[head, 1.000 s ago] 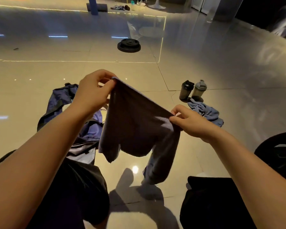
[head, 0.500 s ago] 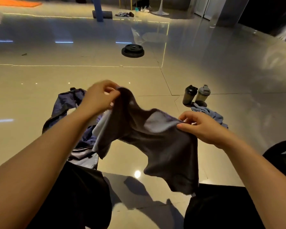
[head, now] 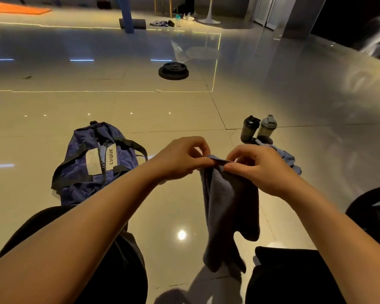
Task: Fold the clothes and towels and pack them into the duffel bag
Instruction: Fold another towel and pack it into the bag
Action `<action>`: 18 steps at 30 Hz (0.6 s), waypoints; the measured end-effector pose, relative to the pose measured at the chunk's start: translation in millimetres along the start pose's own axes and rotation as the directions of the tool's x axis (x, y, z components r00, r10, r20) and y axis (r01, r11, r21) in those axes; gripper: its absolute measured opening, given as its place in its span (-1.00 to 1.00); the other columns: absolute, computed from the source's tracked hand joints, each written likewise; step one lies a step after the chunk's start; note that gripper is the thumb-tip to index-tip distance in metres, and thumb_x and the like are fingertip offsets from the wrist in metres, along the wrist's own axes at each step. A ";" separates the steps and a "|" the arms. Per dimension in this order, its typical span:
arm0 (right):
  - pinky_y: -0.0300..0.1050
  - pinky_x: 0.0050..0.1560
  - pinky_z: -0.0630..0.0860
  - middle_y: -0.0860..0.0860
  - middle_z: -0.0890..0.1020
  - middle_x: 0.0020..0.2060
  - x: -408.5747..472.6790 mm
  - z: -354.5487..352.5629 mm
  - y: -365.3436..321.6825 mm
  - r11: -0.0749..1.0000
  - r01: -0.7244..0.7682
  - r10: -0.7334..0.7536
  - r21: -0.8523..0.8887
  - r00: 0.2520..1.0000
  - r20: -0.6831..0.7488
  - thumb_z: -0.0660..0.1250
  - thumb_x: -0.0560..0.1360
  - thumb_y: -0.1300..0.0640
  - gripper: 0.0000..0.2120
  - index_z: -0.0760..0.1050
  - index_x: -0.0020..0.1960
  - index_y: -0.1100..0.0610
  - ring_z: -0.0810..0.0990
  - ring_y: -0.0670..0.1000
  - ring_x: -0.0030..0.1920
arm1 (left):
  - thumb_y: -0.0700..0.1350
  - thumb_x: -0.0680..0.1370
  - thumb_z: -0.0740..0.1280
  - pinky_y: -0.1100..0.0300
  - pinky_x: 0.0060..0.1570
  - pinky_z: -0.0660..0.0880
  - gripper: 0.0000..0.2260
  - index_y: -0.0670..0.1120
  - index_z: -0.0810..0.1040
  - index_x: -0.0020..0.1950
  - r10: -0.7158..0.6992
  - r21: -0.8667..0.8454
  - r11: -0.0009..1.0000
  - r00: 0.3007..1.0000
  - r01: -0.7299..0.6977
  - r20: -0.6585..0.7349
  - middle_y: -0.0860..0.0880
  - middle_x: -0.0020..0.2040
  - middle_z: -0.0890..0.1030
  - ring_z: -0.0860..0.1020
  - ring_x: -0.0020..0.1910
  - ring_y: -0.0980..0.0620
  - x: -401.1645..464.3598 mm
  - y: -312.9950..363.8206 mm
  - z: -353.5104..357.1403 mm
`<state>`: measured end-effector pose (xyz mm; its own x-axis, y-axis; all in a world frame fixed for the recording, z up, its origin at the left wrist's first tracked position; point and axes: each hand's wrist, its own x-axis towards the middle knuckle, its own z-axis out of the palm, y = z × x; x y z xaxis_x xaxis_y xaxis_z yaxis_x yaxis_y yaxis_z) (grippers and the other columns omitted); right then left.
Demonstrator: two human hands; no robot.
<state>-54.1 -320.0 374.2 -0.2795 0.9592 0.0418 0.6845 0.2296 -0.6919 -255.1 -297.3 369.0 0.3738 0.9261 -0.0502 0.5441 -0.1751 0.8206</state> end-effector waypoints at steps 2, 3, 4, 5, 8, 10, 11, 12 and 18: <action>0.01 0.04 0.59 -0.11 0.59 -0.14 -4.4 -7.8 7.9 0.998 -0.064 0.063 0.012 0.992 0.110 0.36 0.50 0.02 -0.89 0.52 -0.15 -0.19 0.56 -0.01 -0.05 | -0.07 0.54 0.37 0.18 -0.12 0.63 -0.93 0.02 0.49 -0.09 0.032 0.022 0.999 0.999 -0.033 0.029 -0.01 -0.08 0.65 0.62 -0.10 0.07 -3.6 1.4 -10.8; -0.06 0.01 0.58 -0.11 0.58 -0.13 -7.9 -12.4 11.4 0.996 -0.090 0.085 0.024 0.987 0.136 0.36 0.51 0.04 -0.90 0.53 -0.13 -0.16 0.55 -0.01 -0.05 | -0.08 0.54 0.36 0.17 -0.14 0.64 -0.93 0.02 0.48 -0.08 0.040 0.023 0.999 0.999 -0.041 0.035 -0.02 -0.07 0.65 0.63 -0.09 0.06 -5.4 1.6 -16.1; -0.14 -0.05 0.56 -0.09 0.59 -0.13 -11.4 -16.6 14.0 0.993 -0.110 0.102 0.043 0.984 0.148 0.35 0.51 0.06 -0.92 0.55 -0.12 -0.13 0.55 -0.02 -0.05 | -0.08 0.54 0.36 0.17 -0.17 0.64 -0.93 0.02 0.48 -0.08 0.038 0.019 0.999 0.999 -0.039 0.028 -0.03 -0.07 0.64 0.63 -0.09 0.05 -6.8 0.9 -21.5; -0.22 -0.13 0.54 -0.06 0.59 -0.12 -14.6 -20.0 16.5 0.990 -0.131 0.120 0.060 0.980 0.158 0.35 0.51 0.07 -0.93 0.56 -0.11 -0.09 0.55 -0.03 -0.06 | -0.09 0.55 0.35 0.18 -0.20 0.64 -0.93 0.03 0.47 -0.08 0.032 0.018 0.999 0.999 -0.032 0.004 -0.04 -0.07 0.63 0.63 -0.09 0.05 -8.2 -0.8 -26.9; -0.34 -0.25 0.46 -0.03 0.60 -0.12 -22.2 -28.7 25.2 0.979 -0.203 0.194 0.032 0.964 0.181 0.34 0.51 0.08 -0.96 0.57 -0.08 -0.03 0.56 -0.08 -0.08 | -0.11 0.56 0.34 0.18 -0.26 0.64 -0.92 0.03 0.47 -0.08 -0.011 -0.002 1.000 0.986 0.011 -0.168 -0.06 -0.08 0.62 0.63 -0.12 0.02 -8.4 -9.8 -42.4; -0.37 -0.27 0.44 -0.04 0.60 -0.12 -24.8 -34.3 29.3 0.971 -0.236 0.229 0.029 0.962 0.149 0.35 0.50 0.08 -0.96 0.57 -0.08 -0.03 0.57 -0.11 -0.09 | -0.13 0.56 0.34 0.13 -0.25 0.65 -0.91 0.03 0.47 -0.11 -0.041 -0.055 0.998 0.944 0.025 -0.328 -0.10 -0.10 0.61 0.63 -0.15 -0.02 -9.6 -17.4 -53.5; -0.37 -0.26 0.44 -0.04 0.61 -0.12 -25.2 -36.8 30.3 0.965 -0.255 0.246 0.063 0.962 0.114 0.35 0.50 0.09 -0.96 0.58 -0.07 -0.02 0.58 -0.11 -0.09 | -0.13 0.56 0.35 0.07 -0.21 0.65 -0.91 0.02 0.47 -0.11 -0.047 -0.062 0.998 0.917 0.025 -0.397 -0.11 -0.12 0.61 0.63 -0.16 -0.04 -10.3 -21.4 -58.2; -0.36 -0.28 0.45 -0.02 0.62 -0.13 -25.4 -38.6 29.9 0.956 -0.269 0.261 0.115 0.962 0.077 0.36 0.49 0.09 -0.96 0.58 -0.07 -0.01 0.59 -0.11 -0.11 | -0.13 0.56 0.36 0.01 -0.17 0.65 -0.92 0.01 0.49 -0.10 -0.044 -0.038 0.999 0.896 0.030 -0.442 -0.10 -0.13 0.61 0.63 -0.16 -0.06 -10.6 -25.6 -61.9; -0.29 -0.32 0.56 -0.03 0.67 -0.27 -23.7 -30.5 10.4 0.890 -0.257 0.255 0.376 0.965 0.056 0.36 0.49 0.21 -0.90 0.58 -0.07 0.04 0.66 -0.09 -0.24 | -0.07 0.54 0.39 0.09 -0.03 0.53 -0.96 0.04 0.54 -0.08 0.074 0.334 0.941 0.929 0.056 -0.363 0.03 -0.12 0.61 0.62 -0.09 0.01 -8.4 -32.1 -42.6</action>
<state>-19.8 -335.3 388.0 -0.1330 0.9752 -0.1767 0.4285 -0.1041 -0.8975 -307.7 -285.2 367.3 0.1147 0.9686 0.2208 0.7836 -0.2248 0.5792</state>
